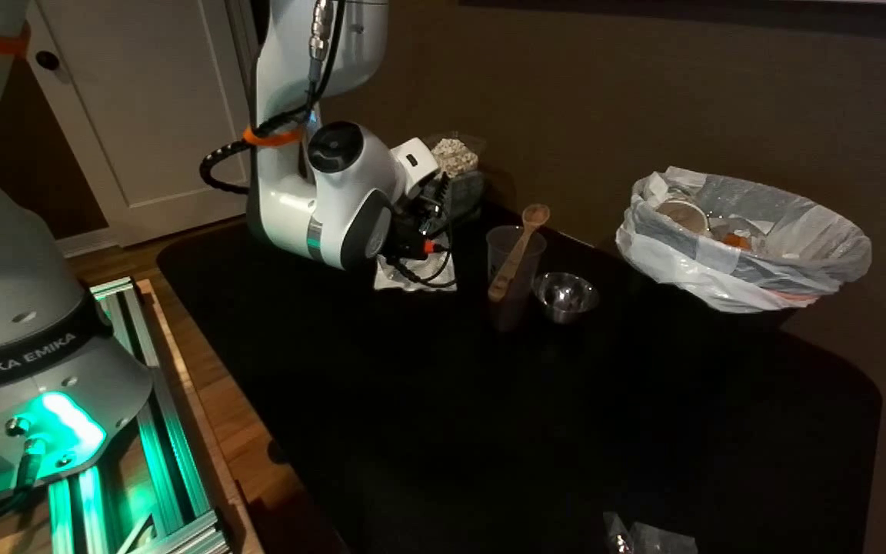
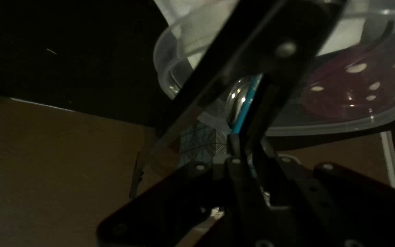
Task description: Put the tongs in the clear bowl
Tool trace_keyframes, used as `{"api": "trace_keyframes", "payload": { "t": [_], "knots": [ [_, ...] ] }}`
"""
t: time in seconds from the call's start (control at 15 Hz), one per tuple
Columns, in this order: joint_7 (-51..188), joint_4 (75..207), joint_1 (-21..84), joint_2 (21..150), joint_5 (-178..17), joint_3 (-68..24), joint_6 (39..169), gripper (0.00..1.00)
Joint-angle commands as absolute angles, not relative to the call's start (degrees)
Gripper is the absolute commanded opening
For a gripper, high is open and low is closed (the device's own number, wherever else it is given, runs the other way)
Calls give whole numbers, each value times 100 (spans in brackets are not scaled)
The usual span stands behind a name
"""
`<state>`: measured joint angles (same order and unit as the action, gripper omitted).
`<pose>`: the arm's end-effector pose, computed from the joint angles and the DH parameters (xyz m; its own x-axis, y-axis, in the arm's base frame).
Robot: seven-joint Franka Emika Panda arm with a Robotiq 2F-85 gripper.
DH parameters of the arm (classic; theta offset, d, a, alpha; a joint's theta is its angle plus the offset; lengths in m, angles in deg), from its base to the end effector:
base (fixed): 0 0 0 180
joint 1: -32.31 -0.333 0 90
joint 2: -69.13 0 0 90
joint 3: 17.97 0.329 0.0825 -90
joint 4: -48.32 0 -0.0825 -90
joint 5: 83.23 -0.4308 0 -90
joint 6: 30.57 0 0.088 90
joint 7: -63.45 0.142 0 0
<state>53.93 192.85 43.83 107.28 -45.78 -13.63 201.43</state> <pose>0.4728 0.0464 0.0880 0.4777 0.4011 0.7816 0.5767 -0.8143 0.0655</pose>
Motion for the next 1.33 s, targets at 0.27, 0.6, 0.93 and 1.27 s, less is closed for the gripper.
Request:
{"api": "trace_keyframes", "payload": {
  "t": [0.27, 0.6, 0.93, 1.27],
  "knots": [
    [5503, 19539, 4339, 10524, -3822, -1603, 19763, 3],
    [5489, 19452, 4360, 10557, -3259, -1619, 19871, 3],
    [5533, 19332, 4349, 10578, -3049, -1634, 19850, 3],
    [5603, 19198, 4330, 10609, -3049, -1626, 19747, 22]
  ]
}}
